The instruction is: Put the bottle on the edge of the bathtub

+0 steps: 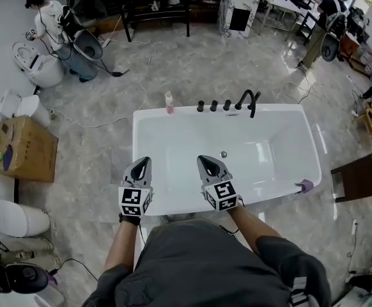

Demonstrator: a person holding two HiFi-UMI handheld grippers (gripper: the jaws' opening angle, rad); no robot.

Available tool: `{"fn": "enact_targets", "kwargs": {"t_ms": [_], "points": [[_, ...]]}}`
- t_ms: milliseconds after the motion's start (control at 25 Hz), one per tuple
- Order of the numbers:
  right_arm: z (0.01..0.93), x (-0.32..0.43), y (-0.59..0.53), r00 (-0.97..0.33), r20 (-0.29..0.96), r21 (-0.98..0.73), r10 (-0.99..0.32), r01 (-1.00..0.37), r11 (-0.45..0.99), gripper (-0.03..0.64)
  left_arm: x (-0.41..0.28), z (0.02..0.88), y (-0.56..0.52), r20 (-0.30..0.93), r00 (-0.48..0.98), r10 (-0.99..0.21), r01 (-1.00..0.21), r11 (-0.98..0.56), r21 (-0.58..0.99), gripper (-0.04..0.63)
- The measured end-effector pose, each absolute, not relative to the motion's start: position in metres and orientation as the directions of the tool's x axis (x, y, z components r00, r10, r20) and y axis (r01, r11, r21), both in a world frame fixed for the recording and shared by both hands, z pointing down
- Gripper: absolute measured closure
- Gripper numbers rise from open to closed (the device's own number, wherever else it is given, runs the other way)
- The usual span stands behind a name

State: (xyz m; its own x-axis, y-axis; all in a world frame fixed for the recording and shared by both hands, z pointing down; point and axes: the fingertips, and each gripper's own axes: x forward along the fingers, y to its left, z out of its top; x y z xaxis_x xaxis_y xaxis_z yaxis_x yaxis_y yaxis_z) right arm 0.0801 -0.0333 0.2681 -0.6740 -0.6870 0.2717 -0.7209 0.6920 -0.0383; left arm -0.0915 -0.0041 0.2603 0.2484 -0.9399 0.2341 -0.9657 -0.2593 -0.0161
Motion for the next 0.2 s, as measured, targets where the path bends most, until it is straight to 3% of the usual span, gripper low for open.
{"fn": "enact_targets", "kwargs": {"t_ms": [200], "points": [[0.274, 0.089, -0.017, -0.679, 0.27, -0.044, -0.683, -0.717, 0.695, 0.615, -0.081, 0.268, 0.017, 0.235, 0.251, -0.939, -0.965, -0.263, -0.017, 0.594]]}}
